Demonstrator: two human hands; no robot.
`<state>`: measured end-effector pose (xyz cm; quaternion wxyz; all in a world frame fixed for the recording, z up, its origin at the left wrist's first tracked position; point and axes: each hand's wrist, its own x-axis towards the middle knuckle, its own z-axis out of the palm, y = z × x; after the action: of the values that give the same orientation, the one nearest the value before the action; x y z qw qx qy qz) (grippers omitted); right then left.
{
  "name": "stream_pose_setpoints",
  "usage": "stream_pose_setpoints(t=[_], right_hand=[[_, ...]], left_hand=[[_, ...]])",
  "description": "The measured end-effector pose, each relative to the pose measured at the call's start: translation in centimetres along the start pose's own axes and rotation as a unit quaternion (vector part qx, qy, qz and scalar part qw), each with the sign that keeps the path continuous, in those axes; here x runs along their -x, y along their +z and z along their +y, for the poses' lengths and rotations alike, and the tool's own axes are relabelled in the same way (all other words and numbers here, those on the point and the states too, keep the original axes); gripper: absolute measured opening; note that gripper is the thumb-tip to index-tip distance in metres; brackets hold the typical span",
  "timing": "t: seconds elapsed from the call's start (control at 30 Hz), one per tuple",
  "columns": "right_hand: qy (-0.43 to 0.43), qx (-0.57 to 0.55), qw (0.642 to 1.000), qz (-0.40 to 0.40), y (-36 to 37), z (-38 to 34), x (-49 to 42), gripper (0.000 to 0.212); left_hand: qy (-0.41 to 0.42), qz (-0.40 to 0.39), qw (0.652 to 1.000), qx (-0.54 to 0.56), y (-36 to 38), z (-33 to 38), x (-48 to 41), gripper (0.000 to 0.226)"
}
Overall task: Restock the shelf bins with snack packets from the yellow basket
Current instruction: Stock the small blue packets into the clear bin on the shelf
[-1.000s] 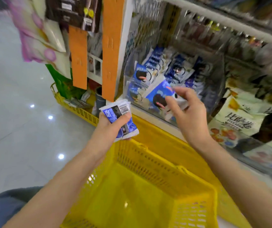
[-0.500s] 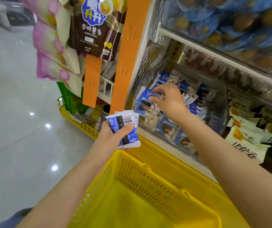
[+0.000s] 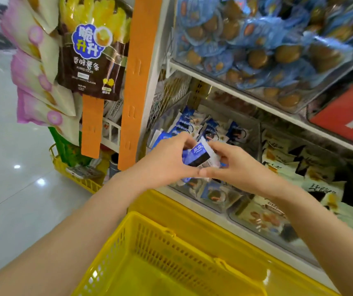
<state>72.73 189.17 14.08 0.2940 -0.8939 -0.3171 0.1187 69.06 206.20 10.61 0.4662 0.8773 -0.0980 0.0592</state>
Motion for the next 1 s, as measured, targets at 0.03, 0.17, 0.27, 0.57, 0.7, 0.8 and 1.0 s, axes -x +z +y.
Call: stream_pose_setpoints(t=[0.03, 0.17, 0.27, 0.57, 0.7, 0.8, 1.0], right_hand=[[0.012, 0.014, 0.999, 0.028, -0.8, 0.7, -0.1, 0.047], [0.071, 0.040, 0.991, 0.103, -2.6, 4.1, -1.5, 0.033], [0.094, 0.069, 0.982, 0.145, -2.8, 6.7, -4.0, 0.032], [0.189, 0.080, 0.967, 0.153, -2.3, 10.4, -12.1, 0.032], [0.186, 0.116, 0.969, 0.116, -3.2, 10.8, -12.8, 0.020], [0.174, 0.172, 0.966, 0.085, -3.8, 10.8, -12.0, 0.022], [0.144, 0.243, 0.952, 0.121, -5.1, 10.7, -6.5, 0.029]], left_hand=[[0.027, -0.003, 0.999, -0.021, 0.0, 0.7, -1.3, 0.046], [0.084, -0.007, 0.993, -0.087, 0.7, 1.6, -5.5, 0.039], [0.070, 0.037, 0.991, -0.105, 0.9, 0.3, -6.9, 0.041], [0.015, 0.027, 0.995, -0.091, 0.3, -2.5, -8.6, 0.044], [0.012, 0.010, 0.996, -0.087, 0.9, -2.5, -9.9, 0.045], [0.017, -0.039, 0.992, -0.122, 1.4, -2.0, -11.0, 0.046], [0.048, -0.134, 0.971, -0.190, 3.8, -2.0, -13.5, 0.044]])
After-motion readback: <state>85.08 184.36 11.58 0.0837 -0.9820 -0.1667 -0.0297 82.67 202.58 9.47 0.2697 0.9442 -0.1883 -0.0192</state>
